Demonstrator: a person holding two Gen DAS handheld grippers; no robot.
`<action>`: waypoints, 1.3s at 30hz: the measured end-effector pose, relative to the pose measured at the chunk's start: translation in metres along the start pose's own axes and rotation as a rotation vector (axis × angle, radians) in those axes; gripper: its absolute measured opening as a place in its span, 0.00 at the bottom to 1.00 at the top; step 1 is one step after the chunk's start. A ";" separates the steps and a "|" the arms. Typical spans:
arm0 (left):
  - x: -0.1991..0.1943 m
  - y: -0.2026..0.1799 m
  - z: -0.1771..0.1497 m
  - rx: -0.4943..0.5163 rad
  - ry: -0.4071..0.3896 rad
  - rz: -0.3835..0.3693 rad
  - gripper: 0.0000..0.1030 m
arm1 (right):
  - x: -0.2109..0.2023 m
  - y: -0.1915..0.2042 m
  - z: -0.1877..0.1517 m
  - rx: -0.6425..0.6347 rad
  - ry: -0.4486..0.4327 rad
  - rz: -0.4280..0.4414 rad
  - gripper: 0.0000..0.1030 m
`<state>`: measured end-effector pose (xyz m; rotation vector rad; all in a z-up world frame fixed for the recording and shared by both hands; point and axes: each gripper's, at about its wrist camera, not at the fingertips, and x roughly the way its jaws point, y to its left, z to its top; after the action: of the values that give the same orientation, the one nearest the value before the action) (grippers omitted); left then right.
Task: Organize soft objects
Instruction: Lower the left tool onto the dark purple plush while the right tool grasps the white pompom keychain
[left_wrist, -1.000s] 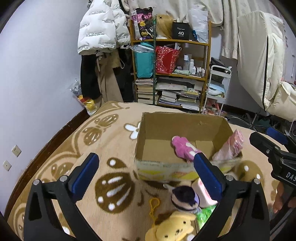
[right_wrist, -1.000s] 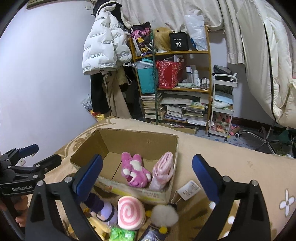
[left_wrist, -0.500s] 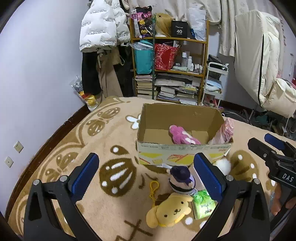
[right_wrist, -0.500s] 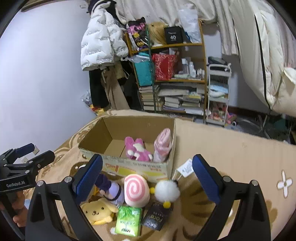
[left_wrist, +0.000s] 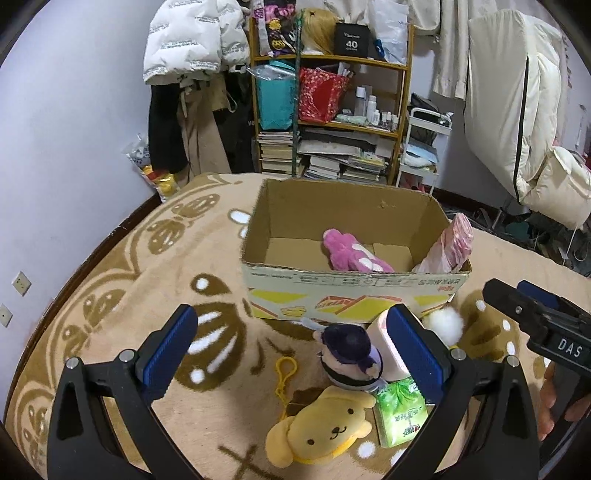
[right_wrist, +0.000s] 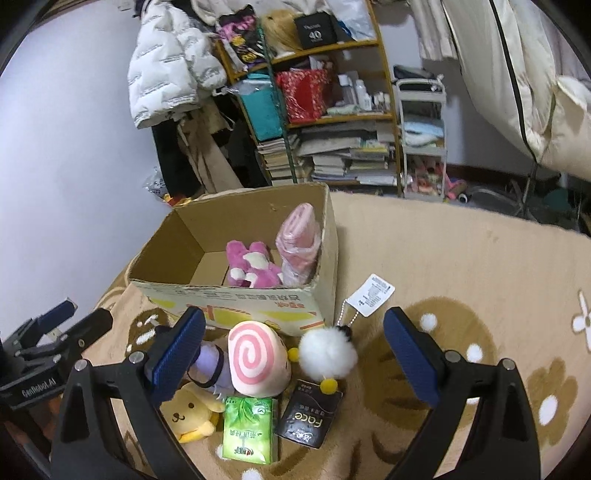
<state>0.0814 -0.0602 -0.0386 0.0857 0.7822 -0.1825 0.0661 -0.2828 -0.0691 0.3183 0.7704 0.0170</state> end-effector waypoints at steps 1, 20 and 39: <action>0.004 -0.002 -0.001 0.003 0.007 -0.001 0.98 | 0.003 -0.002 0.000 0.008 0.006 -0.003 0.96; 0.074 -0.042 -0.025 0.127 0.177 0.024 0.98 | 0.070 -0.033 -0.011 0.125 0.195 -0.061 0.74; 0.107 -0.050 -0.046 0.124 0.310 -0.063 0.92 | 0.117 -0.041 -0.028 0.121 0.361 -0.075 0.55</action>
<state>0.1139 -0.1167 -0.1469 0.2103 1.0835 -0.2815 0.1268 -0.2989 -0.1797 0.4070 1.1436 -0.0438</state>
